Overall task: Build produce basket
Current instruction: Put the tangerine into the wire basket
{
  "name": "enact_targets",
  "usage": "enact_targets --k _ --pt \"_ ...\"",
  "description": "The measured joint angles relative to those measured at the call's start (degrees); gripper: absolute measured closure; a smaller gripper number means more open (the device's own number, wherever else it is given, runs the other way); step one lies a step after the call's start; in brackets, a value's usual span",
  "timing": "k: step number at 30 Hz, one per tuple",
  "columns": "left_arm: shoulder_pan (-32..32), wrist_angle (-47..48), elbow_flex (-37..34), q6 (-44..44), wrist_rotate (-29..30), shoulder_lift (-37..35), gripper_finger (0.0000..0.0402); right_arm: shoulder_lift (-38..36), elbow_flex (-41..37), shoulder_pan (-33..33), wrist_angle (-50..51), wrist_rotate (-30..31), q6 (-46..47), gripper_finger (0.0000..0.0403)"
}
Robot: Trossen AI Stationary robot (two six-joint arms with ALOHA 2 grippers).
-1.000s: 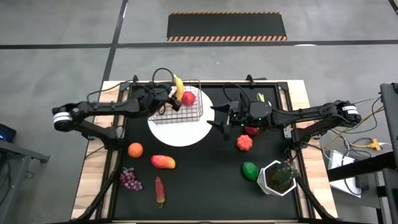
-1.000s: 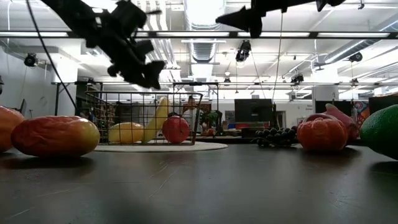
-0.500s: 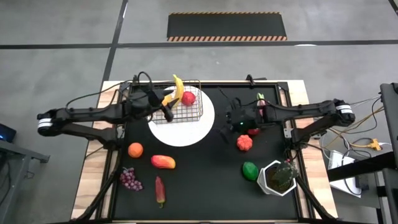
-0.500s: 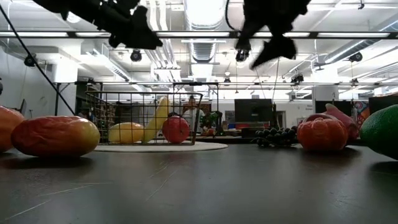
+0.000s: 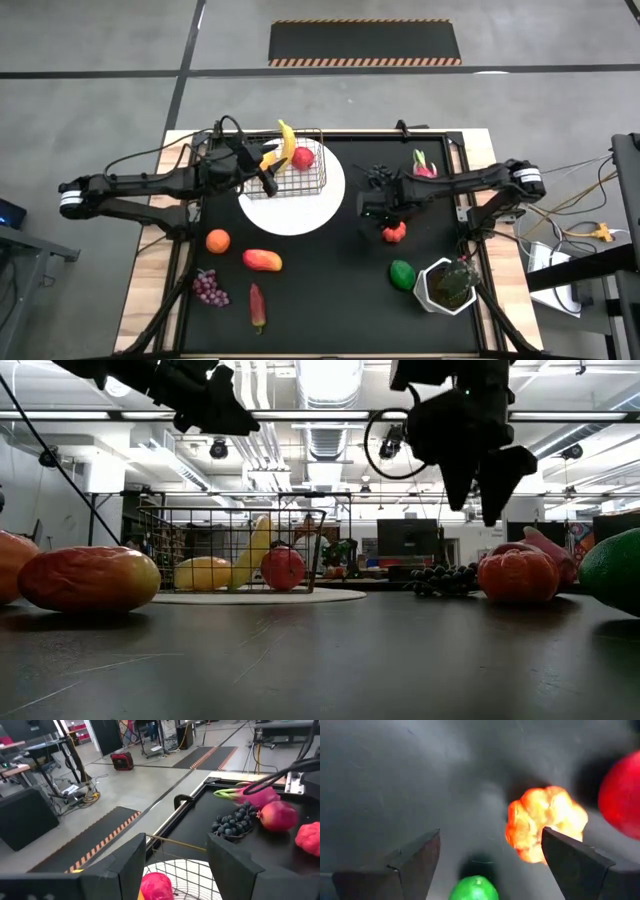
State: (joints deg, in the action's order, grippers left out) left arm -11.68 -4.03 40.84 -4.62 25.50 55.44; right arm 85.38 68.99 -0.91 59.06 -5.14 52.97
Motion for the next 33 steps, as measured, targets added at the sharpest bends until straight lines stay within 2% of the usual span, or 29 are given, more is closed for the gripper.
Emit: enact_targets --k 7,12,18,25,33 --pt "0.0 0.09 0.0 -0.81 0.0 0.0 0.0214 0.9 -0.39 -1.48 6.64 0.77 5.66 0.0076" --pt "-0.04 0.13 0.0 -0.9 0.08 0.0 0.0214 0.75 -1.3 -3.11 6.23 3.56 9.09 0.0076" --pt "-0.04 0.11 0.0 -2.23 0.26 0.02 0.0214 1.2 -1.93 -3.45 6.1 3.54 12.4 0.0074" --pt "-0.04 0.11 0.0 -2.29 0.28 0.02 0.0214 1.34 -2.09 -3.45 6.19 3.55 12.64 0.0035" --pt "-0.04 0.09 0.0 -2.29 0.31 0.02 0.0214 1.34 -6.91 -3.45 1.66 4.17 15.15 0.003"
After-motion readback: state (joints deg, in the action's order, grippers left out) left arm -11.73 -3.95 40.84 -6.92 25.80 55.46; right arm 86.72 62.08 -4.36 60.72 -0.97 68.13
